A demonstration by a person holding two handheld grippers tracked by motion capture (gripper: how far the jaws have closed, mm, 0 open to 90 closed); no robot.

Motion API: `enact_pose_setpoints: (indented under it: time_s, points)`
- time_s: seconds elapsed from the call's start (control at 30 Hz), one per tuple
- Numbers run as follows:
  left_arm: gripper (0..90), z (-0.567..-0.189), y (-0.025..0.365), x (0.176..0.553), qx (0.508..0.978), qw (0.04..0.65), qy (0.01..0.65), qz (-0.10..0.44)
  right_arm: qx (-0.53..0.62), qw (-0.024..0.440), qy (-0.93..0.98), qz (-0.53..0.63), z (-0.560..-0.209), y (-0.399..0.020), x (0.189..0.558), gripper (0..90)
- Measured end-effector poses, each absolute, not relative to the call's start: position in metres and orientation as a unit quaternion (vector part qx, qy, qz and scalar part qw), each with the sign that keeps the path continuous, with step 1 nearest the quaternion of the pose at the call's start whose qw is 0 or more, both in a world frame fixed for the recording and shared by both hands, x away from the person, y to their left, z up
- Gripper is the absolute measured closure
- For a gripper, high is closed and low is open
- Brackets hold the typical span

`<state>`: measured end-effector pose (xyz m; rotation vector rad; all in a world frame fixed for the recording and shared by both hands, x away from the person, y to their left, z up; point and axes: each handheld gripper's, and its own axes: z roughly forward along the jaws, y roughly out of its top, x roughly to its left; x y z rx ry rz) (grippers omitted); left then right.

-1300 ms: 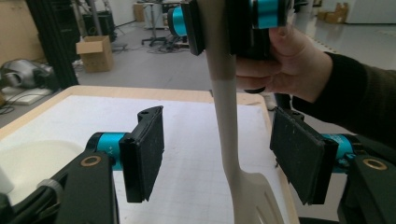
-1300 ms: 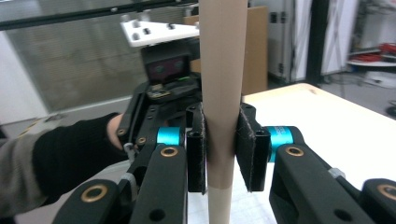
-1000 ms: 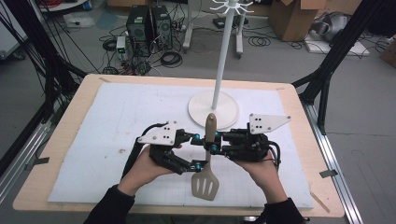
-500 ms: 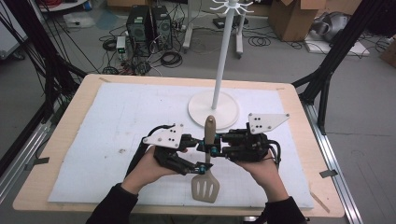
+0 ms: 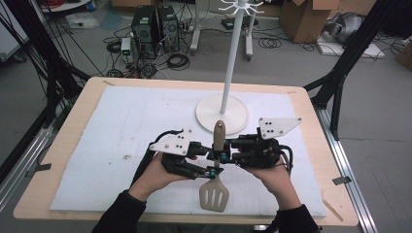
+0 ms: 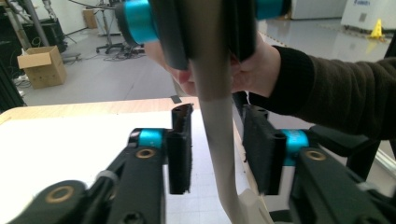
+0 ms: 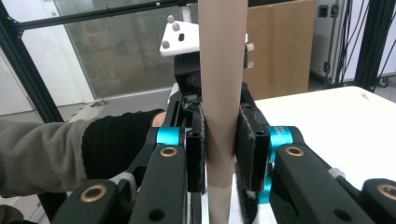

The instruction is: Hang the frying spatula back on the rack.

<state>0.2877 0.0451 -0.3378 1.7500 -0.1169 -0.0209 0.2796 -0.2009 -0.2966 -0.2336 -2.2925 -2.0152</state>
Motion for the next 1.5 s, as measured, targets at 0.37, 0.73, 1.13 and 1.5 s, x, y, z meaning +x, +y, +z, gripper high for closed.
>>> enact_pose_setpoints:
  time_s: [0.37, 0.73, 1.13, 1.5]
  points:
    - [74.4, -0.3354, 0.0482, 0.2894, 0.745, 0.666, -0.038, -0.005, -0.074, 0.026, -0.744, -0.664, -0.2956, -0.2051, 0.2784, 75.6]
    - [78.2, -0.3352, 0.0489, 0.2931, 0.742, 0.669, -0.022, -0.015, -0.066, 0.004, -0.742, -0.667, -0.2945, -0.2053, 0.276, 74.9]
    - [78.5, -0.3337, 0.0524, 0.2954, 0.74, 0.673, 0.001, -0.006, -0.081, -0.02, -0.732, -0.676, -0.2948, -0.2083, 0.2752, 73.9]
    - [74.1, -0.332, 0.0523, 0.2922, 0.737, 0.676, 0.005, 0.01, -0.082, -0.038, -0.733, -0.674, -0.2967, -0.2062, 0.2749, 76.3]
